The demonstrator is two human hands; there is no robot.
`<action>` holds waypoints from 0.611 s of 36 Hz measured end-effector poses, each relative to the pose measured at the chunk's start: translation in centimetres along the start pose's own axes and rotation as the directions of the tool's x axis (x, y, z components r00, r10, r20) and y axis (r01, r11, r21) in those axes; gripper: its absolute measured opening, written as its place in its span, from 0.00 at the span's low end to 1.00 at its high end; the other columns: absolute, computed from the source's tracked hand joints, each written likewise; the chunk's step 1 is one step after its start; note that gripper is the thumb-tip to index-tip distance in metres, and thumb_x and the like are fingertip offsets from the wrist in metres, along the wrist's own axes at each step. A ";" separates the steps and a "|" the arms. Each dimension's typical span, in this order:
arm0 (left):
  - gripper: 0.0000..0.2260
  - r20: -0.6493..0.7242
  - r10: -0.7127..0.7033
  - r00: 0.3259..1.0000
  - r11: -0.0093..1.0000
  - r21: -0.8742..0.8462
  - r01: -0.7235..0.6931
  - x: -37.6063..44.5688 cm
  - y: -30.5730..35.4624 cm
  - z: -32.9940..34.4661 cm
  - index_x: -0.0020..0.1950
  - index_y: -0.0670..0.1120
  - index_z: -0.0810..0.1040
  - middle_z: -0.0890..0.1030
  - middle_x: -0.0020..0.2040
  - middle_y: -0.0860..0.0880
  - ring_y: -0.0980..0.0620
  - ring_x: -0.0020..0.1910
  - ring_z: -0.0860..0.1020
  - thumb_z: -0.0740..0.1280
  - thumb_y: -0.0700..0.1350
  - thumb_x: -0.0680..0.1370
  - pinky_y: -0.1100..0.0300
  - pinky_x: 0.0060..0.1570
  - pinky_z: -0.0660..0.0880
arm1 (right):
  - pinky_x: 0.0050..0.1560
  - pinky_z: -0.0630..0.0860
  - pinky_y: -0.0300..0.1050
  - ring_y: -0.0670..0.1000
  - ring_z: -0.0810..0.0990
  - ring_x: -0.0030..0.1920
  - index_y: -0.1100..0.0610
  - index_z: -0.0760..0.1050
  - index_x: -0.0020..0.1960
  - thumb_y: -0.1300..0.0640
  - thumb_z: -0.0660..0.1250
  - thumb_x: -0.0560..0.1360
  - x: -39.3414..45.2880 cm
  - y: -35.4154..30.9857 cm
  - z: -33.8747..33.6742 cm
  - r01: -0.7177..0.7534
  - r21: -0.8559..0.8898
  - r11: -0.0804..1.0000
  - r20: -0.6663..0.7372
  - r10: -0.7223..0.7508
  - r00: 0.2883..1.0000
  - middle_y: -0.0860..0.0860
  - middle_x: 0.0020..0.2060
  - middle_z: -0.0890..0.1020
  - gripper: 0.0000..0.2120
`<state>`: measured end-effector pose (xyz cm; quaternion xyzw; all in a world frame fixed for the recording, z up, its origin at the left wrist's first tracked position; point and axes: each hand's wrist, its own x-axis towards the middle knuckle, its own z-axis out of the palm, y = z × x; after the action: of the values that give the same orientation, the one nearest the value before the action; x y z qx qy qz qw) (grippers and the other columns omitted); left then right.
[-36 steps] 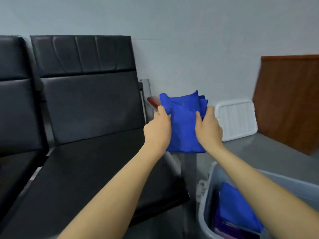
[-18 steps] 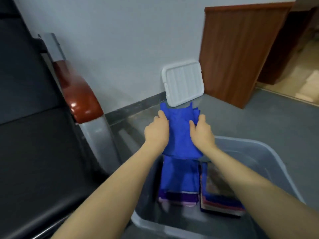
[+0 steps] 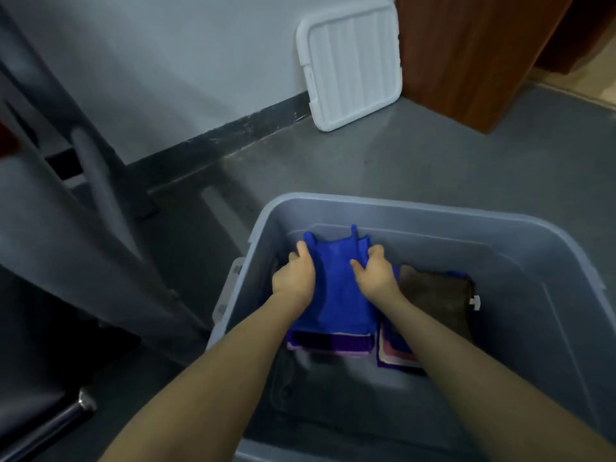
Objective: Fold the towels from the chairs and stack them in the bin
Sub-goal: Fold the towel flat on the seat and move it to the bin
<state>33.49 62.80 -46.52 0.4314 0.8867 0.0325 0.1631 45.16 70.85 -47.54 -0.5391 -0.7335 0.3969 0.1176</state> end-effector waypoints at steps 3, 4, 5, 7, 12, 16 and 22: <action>0.30 0.048 0.053 0.997 0.980 0.190 -0.061 -0.2 -0.2 1.7 0.75 0.44 0.51 0.59 0.71 0.40 0.40 0.66 0.66 0.64 0.40 0.78 0.51 0.61 0.67 | 0.42 0.62 0.43 0.56 0.70 0.45 0.58 0.57 0.51 0.69 0.62 0.75 0.1 1.2 1.1 0.069 0.064 0.996 -0.009 -0.069 0.998 0.56 0.48 0.67 0.14; 0.30 0.058 0.096 0.994 0.959 0.261 -0.108 -0.4 -0.2 2.1 0.74 0.44 0.53 0.57 0.72 0.41 0.40 0.68 0.63 0.65 0.39 0.76 0.50 0.64 0.64 | 0.42 0.61 0.42 0.54 0.68 0.45 0.59 0.58 0.50 0.72 0.61 0.73 0.0 1.7 1.3 0.112 0.083 0.990 -0.031 -0.110 0.993 0.56 0.49 0.66 0.15; 0.28 0.069 0.148 0.987 0.938 0.308 -0.162 -0.4 -0.4 2.5 0.72 0.44 0.56 0.55 0.73 0.42 0.40 0.68 0.61 0.64 0.39 0.75 0.50 0.65 0.62 | 0.42 0.60 0.41 0.53 0.67 0.44 0.59 0.59 0.49 0.75 0.59 0.70 -0.1 2.0 1.5 0.154 0.084 0.984 -0.047 -0.151 0.987 0.56 0.49 0.66 0.16; 0.23 0.088 0.232 0.969 0.901 0.356 -0.248 -0.6 -0.6 3.1 0.70 0.43 0.60 0.54 0.74 0.42 0.40 0.68 0.60 0.62 0.40 0.76 0.50 0.66 0.59 | 0.42 0.62 0.43 0.54 0.67 0.43 0.58 0.63 0.47 0.77 0.57 0.68 -0.2 2.6 1.7 0.229 0.044 0.972 -0.033 -0.227 0.973 0.56 0.48 0.67 0.17; 0.27 0.157 0.206 0.966 0.867 0.429 -0.254 -0.7 -1.0 3.9 0.76 0.40 0.54 0.43 0.78 0.40 0.41 0.76 0.42 0.59 0.47 0.80 0.46 0.73 0.40 | 0.47 0.72 0.55 0.63 0.73 0.47 0.63 0.73 0.59 0.75 0.57 0.71 -0.3 3.8 2.0 0.259 -0.165 0.952 0.036 -0.256 0.966 0.57 0.57 0.69 0.18; 0.31 0.256 0.130 0.958 0.892 0.392 -0.226 -0.7 -1.3 3.9 0.78 0.42 0.42 0.39 0.78 0.42 0.43 0.77 0.41 0.54 0.52 0.82 0.48 0.73 0.39 | 0.62 0.65 0.52 0.60 0.68 0.63 0.53 0.58 0.74 0.65 0.59 0.75 -0.6 4.2 2.1 0.104 -0.477 0.873 0.057 -0.088 0.995 0.55 0.68 0.62 0.29; 0.31 0.263 0.138 0.955 0.920 0.324 -0.222 -1.5 -1.2 2.6 0.78 0.43 0.45 0.43 0.78 0.43 0.44 0.77 0.45 0.56 0.53 0.81 0.48 0.75 0.43 | 0.63 0.60 0.51 0.60 0.63 0.61 0.47 0.59 0.74 0.61 0.58 0.76 -1.3 3.7 1.1 0.031 -0.519 0.854 0.040 -0.013 0.999 0.55 0.65 0.60 0.28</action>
<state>34.26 60.65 -48.86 0.5343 0.8089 -0.1621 0.1840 47.56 69.55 -50.55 -0.5354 -0.8214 0.1923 -0.0404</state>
